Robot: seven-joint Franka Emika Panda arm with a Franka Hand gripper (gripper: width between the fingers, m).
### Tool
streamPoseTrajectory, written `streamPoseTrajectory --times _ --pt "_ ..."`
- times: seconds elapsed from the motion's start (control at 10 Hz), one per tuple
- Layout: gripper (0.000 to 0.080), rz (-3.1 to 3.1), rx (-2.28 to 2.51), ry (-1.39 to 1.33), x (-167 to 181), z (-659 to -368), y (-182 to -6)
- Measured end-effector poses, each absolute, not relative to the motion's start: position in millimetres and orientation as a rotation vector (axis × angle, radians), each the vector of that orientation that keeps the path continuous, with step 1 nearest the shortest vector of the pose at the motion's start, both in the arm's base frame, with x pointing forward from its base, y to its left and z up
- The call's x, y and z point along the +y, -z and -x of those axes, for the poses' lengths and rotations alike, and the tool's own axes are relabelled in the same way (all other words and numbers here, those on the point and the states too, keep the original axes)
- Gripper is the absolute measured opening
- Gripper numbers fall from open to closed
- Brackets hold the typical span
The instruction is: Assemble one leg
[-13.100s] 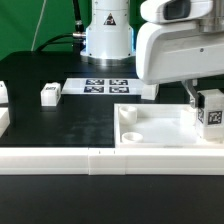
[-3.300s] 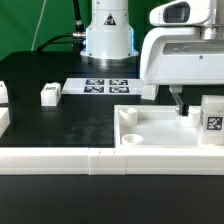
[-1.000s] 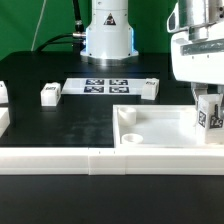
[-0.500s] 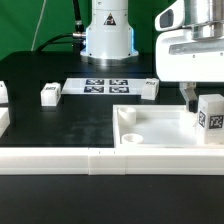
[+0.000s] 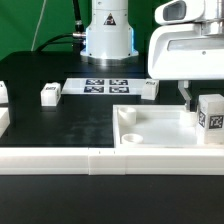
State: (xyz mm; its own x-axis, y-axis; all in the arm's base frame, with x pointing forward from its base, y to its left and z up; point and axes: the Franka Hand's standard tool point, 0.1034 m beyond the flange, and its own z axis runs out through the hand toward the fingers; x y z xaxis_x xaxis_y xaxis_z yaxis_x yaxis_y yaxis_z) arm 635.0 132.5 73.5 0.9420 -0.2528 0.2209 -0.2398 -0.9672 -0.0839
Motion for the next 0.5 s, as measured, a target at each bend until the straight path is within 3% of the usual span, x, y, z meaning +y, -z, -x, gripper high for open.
streamPoseTrajectory --times 0.5 --pt "0.0649 3.118 -0.152 0.374 118.0 -640.1 -75.3"
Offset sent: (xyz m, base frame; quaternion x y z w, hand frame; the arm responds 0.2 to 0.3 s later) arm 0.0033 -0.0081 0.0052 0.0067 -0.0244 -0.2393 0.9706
